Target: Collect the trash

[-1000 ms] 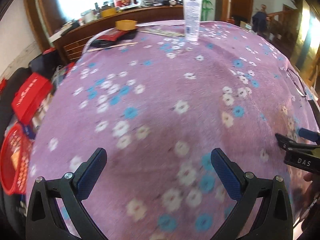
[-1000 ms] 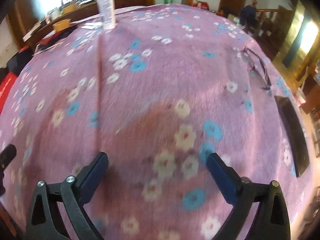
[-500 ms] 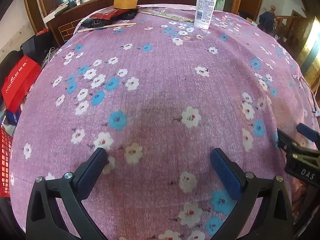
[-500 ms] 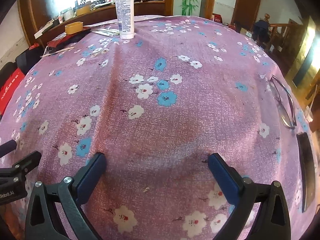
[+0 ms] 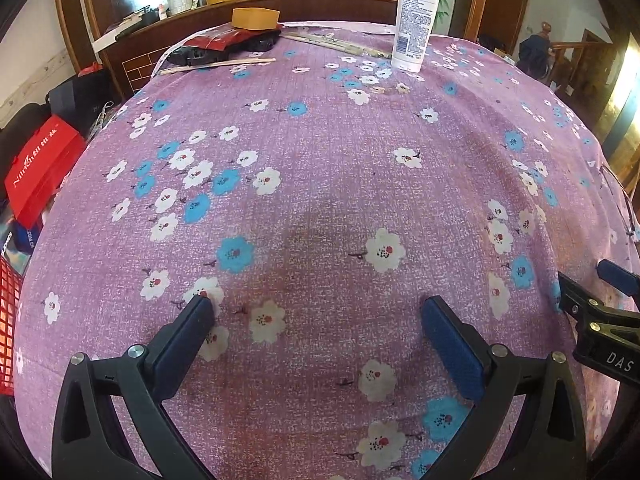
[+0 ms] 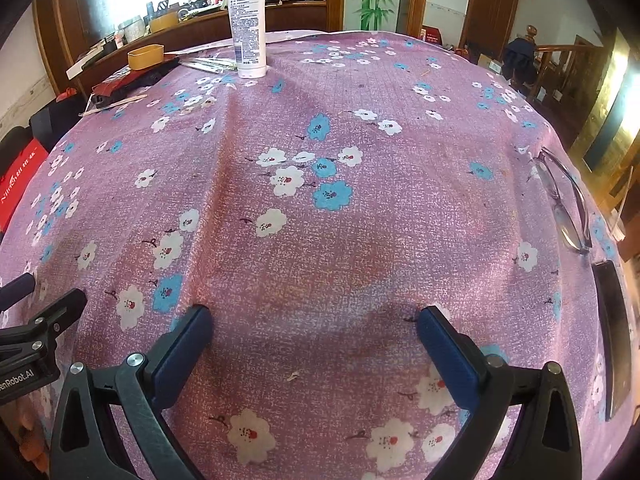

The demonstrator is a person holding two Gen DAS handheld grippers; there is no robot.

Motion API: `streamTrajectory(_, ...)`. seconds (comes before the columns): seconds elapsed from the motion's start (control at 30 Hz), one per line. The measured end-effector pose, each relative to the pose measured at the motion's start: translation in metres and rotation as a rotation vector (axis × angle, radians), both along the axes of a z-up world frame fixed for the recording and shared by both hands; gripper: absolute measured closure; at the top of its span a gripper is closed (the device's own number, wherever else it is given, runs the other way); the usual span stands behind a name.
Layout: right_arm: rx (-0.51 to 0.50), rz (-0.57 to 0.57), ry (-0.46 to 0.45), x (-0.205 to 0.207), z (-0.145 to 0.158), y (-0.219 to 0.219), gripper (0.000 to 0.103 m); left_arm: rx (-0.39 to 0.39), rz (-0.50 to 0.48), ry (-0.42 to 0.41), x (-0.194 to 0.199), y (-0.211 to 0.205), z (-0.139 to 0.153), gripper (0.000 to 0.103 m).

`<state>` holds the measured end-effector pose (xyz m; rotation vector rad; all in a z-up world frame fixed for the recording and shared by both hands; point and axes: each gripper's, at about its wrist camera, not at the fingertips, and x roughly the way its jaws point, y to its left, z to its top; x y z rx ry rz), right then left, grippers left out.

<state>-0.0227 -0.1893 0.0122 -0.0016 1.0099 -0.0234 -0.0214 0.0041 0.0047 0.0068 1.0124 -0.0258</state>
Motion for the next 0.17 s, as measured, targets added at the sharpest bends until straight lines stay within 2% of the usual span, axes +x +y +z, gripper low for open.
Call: streamTrajectory(0.17,0.000,0.000,0.000,0.0000,0.0000,0.0003,0.000,0.002,0.000,0.000,0.0000,-0.0002,-0.0002,0.000)
